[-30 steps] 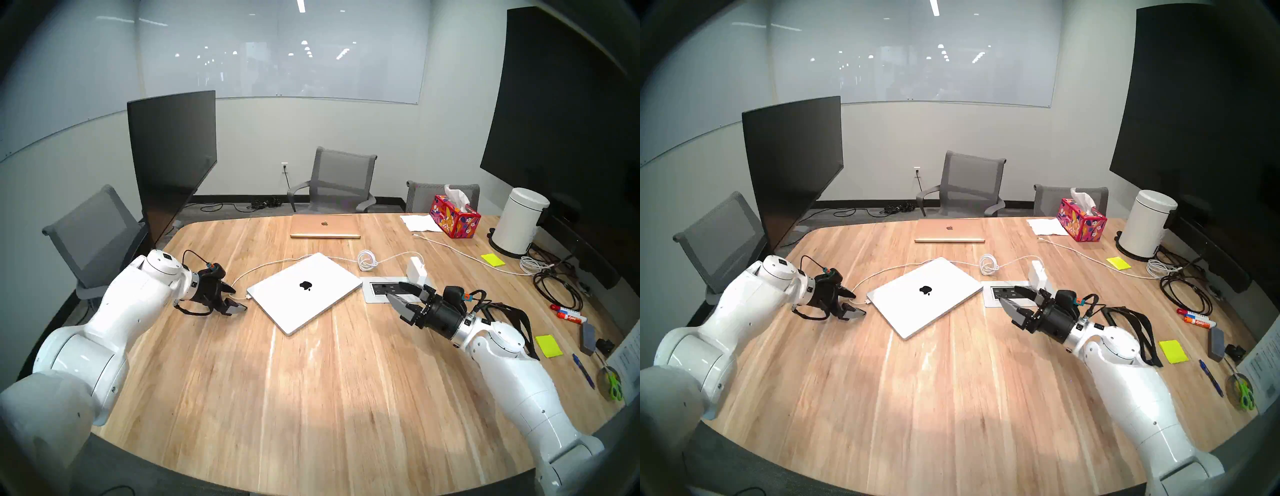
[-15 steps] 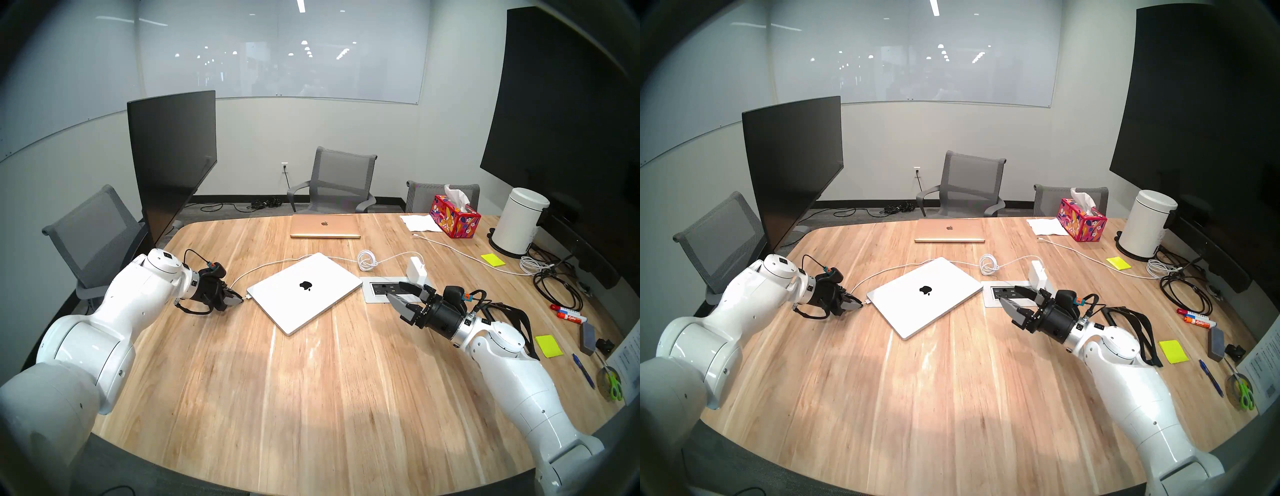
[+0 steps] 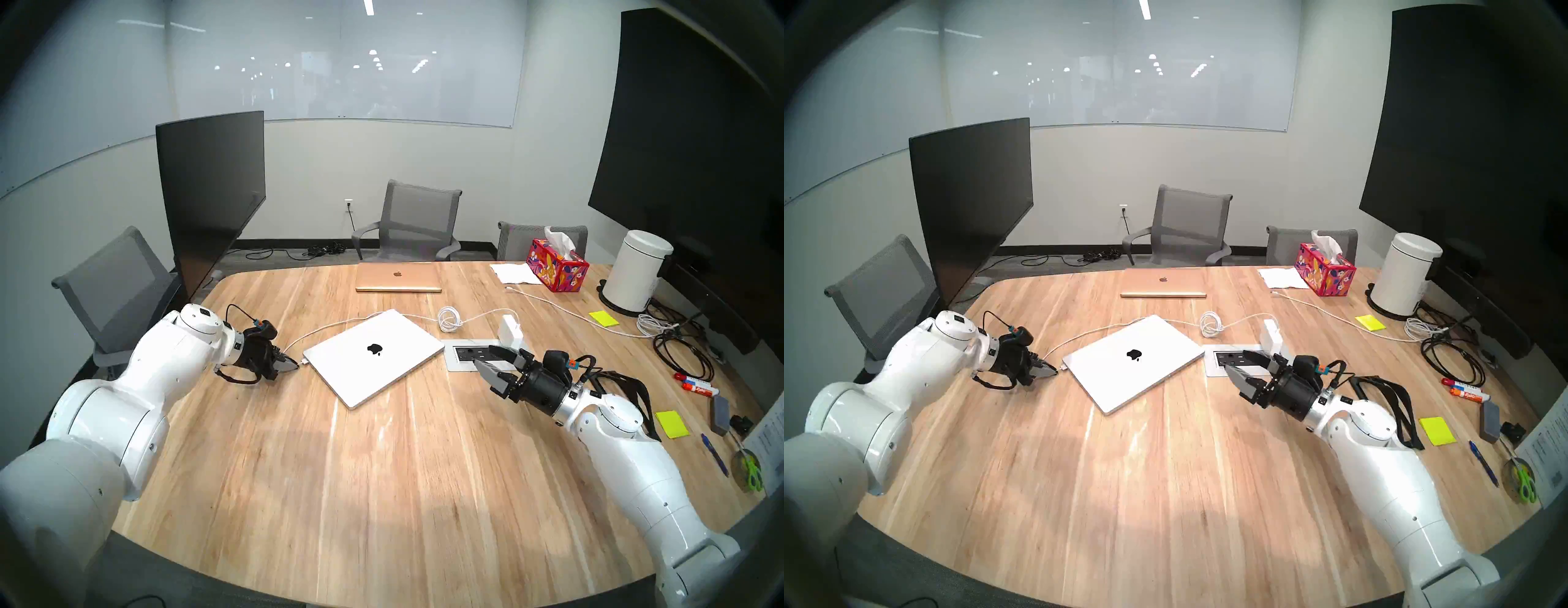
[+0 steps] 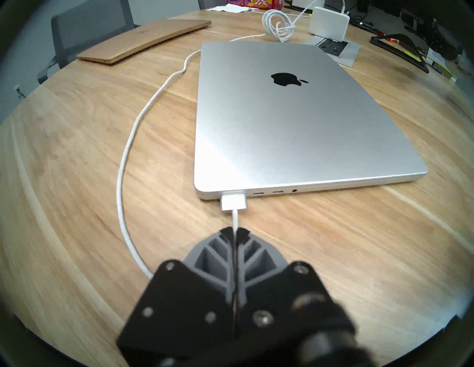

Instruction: Unplug the charging cable from the port of the MacBook and lay it on the desk

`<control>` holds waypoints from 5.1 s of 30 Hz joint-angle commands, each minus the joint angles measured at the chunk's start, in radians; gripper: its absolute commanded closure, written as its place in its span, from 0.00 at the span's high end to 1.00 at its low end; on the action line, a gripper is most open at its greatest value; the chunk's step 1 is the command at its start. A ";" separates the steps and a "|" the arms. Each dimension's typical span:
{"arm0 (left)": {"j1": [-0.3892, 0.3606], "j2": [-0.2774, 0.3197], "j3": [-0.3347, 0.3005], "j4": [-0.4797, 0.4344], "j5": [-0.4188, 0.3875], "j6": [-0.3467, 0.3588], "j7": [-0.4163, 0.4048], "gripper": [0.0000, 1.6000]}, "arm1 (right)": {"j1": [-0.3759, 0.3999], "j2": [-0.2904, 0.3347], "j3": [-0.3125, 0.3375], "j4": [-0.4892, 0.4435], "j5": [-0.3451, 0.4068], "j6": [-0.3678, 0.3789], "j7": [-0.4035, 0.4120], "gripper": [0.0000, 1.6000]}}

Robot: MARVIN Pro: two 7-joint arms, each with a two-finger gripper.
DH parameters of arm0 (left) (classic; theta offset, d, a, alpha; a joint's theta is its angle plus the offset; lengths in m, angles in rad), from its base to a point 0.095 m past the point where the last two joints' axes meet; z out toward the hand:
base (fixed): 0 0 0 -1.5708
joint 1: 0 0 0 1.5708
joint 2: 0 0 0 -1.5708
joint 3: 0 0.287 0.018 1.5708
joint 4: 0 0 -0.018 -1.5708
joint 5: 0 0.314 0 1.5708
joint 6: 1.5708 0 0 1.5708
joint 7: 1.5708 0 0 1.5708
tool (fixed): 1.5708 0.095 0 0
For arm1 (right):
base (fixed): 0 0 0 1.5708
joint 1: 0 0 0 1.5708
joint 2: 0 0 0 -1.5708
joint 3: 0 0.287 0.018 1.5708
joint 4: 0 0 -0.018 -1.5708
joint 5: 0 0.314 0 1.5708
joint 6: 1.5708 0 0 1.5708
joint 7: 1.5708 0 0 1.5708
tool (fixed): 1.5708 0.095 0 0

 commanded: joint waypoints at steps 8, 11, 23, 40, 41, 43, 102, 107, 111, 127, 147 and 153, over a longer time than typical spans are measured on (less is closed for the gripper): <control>0.005 0.029 -0.047 -0.112 -0.040 -0.009 -0.056 0.00 | 0.008 0.002 0.006 -0.016 0.003 0.004 -0.003 1.00; 0.022 0.038 -0.055 -0.146 -0.045 0.002 -0.062 0.00 | 0.008 0.002 0.006 -0.017 0.003 0.004 -0.003 1.00; 0.130 0.090 -0.092 -0.317 -0.086 0.029 -0.124 0.00 | 0.008 0.002 0.007 -0.017 0.002 0.005 -0.003 1.00; 0.302 0.201 -0.160 -0.473 -0.116 0.030 -0.143 0.00 | 0.008 0.001 0.007 -0.016 0.001 0.005 -0.002 1.00; 0.309 0.204 -0.163 -0.477 -0.117 0.028 -0.141 0.00 | 0.008 0.001 0.007 -0.017 0.001 0.005 -0.002 1.00; 0.320 0.209 -0.171 -0.481 -0.119 0.023 -0.138 0.00 | 0.008 0.001 0.008 -0.017 0.001 0.006 -0.002 1.00; 0.618 0.206 -0.404 -0.746 -0.367 0.073 -0.081 0.47 | 0.008 -0.002 0.011 -0.015 -0.003 0.007 0.000 1.00; 0.692 0.183 -0.430 -0.815 -0.398 0.097 -0.065 0.80 | 0.009 -0.002 0.011 -0.014 -0.003 0.006 0.001 1.00; 0.744 0.170 -0.446 -0.869 -0.410 0.113 -0.048 0.83 | 0.009 -0.003 0.011 -0.014 -0.003 0.006 0.001 1.00; 0.961 0.063 -0.585 -1.101 -0.442 0.189 0.120 1.00 | 0.009 -0.003 0.011 -0.013 -0.004 0.006 0.002 1.00; 1.210 -0.135 -0.720 -1.373 -0.390 0.211 0.365 1.00 | 0.009 -0.004 0.012 -0.012 -0.005 0.006 0.002 1.00; 1.295 -0.200 -0.749 -1.463 -0.353 0.192 0.465 1.00 | 0.009 -0.004 0.012 -0.014 -0.005 0.007 0.002 1.00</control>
